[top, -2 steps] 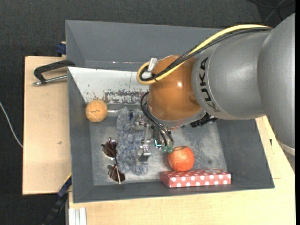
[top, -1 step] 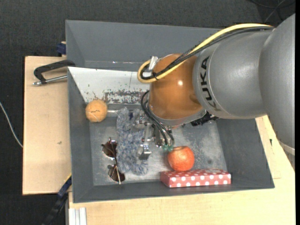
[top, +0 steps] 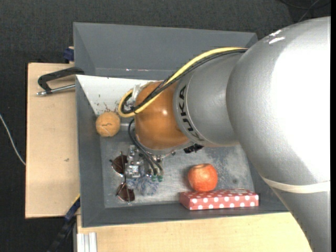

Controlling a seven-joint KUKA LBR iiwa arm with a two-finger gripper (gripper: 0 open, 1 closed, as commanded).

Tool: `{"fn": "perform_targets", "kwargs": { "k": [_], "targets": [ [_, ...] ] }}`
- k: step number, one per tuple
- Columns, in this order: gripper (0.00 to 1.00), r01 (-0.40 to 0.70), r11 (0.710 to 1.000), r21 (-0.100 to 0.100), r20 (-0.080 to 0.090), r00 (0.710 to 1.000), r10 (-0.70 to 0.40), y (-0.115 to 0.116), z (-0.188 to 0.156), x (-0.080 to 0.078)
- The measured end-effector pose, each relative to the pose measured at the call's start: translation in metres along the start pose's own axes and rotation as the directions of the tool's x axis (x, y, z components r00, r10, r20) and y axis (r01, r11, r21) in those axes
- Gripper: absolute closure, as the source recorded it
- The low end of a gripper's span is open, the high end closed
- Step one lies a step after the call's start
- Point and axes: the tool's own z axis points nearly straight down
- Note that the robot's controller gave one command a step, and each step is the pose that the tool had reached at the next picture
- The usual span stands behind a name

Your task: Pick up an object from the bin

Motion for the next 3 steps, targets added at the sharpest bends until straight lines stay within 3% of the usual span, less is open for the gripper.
{"fn": "perform_targets", "kwargs": {
  "k": [1, 2, 3],
  "targets": [
    [1.0, 0.0, 1.0, 0.0, 0.0, 1.0, 0.0, 0.0, 0.0, 0.0],
    [1.0, 0.04, 0.999, 0.002, 0.003, 0.999, -0.04, -0.002, -0.158, -0.047],
    [1.0, 0.04, 0.999, 0.002, 0.001, 0.999, -0.04, -0.002, -0.157, -0.047]
  ]
}}
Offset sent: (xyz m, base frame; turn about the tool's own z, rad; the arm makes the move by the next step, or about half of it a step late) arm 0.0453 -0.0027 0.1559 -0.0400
